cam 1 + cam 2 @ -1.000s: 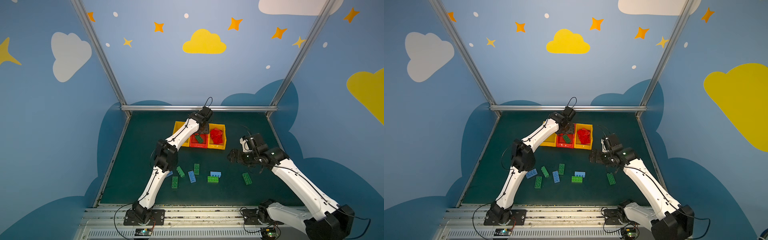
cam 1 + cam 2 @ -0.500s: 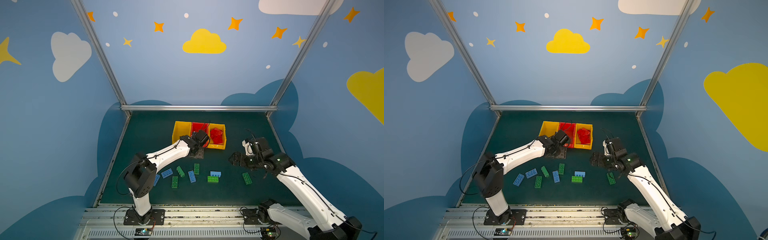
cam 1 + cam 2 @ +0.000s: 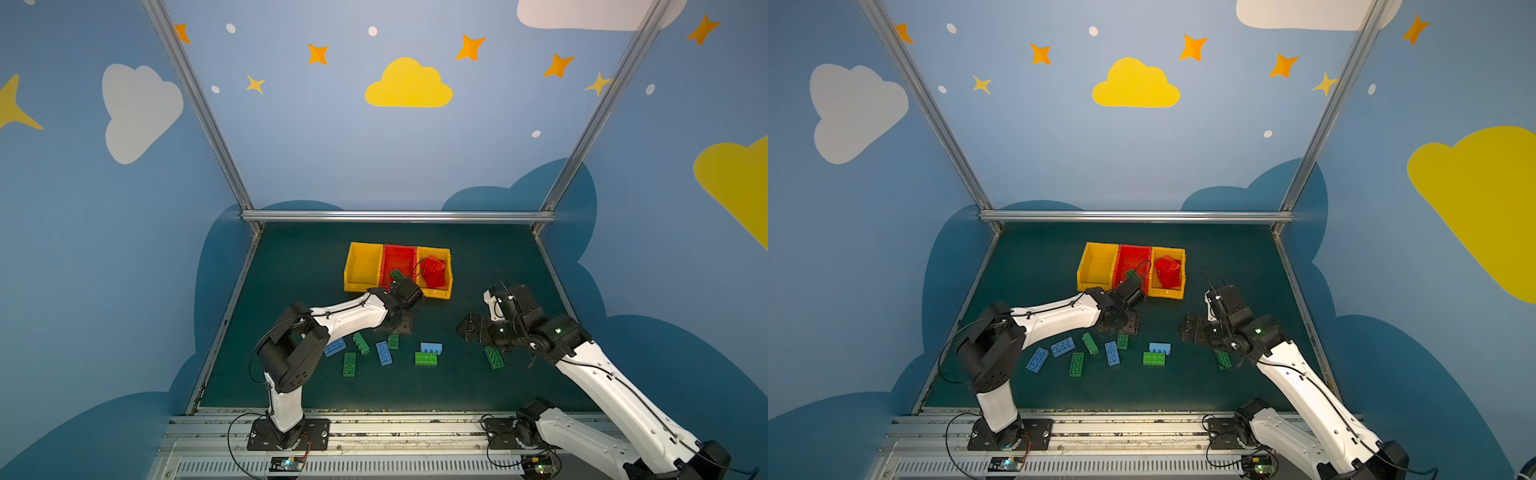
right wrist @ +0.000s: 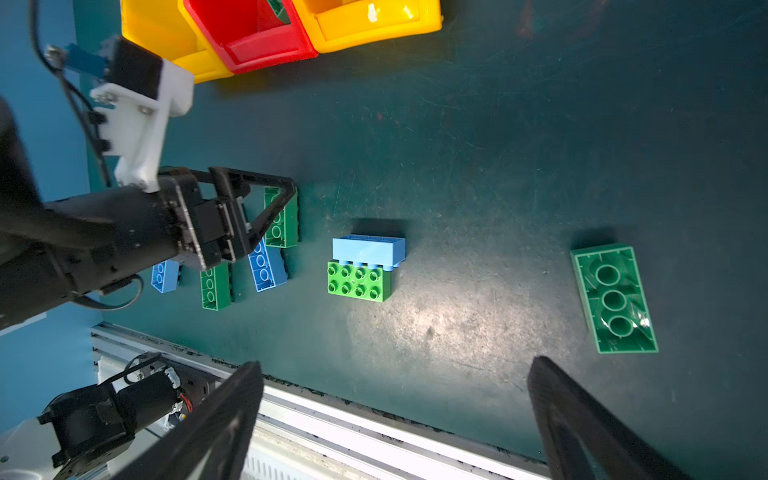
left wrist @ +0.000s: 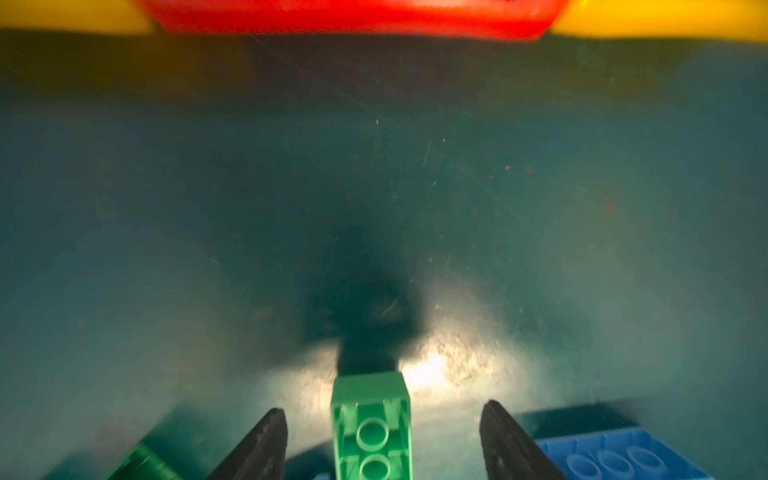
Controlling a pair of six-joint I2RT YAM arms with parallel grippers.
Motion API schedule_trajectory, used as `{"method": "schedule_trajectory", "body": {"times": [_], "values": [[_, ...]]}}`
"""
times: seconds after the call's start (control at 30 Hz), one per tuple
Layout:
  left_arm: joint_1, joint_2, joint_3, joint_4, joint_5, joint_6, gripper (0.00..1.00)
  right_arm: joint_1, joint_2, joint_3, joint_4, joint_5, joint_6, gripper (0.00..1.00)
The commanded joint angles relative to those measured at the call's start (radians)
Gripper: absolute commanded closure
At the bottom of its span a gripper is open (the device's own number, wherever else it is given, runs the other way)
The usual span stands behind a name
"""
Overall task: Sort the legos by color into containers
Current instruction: 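Lower the left gripper onto another green brick and grasp it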
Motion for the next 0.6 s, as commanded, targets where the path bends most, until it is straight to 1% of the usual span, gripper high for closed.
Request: {"method": "schedule_trajectory", "body": {"times": [0.0, 0.1, 0.2, 0.33, 0.37, 0.4, 0.57], "values": [[0.001, 0.034, 0.008, -0.001, 0.013, -0.012, 0.29, 0.007, -0.004, 0.012, -0.028, 0.033, 0.011, 0.03], [0.001, 0.043, 0.001, 0.002, 0.016, -0.027, 0.3, 0.006, 0.006, 0.021, -0.032, 0.036, 0.005, 0.03], [0.001, 0.049, -0.004, -0.002, 0.02, -0.035, 0.36, 0.006, 0.012, 0.022, -0.028, 0.038, 0.0, 0.03], [0.002, 0.057, -0.004, -0.014, 0.01, -0.042, 0.56, 0.006, 0.016, 0.015, -0.014, 0.042, 0.0, 0.03], [0.0, 0.061, 0.0, -0.018, 0.008, -0.042, 0.6, 0.006, 0.017, 0.012, -0.011, 0.044, 0.002, 0.03], [0.001, 0.065, 0.006, -0.026, 0.006, -0.042, 0.61, 0.006, 0.017, 0.01, -0.009, 0.047, 0.003, 0.03], [0.0, 0.096, 0.036, -0.056, 0.005, -0.039, 0.61, 0.004, 0.023, 0.008, -0.001, 0.056, -0.006, 0.03]]}}
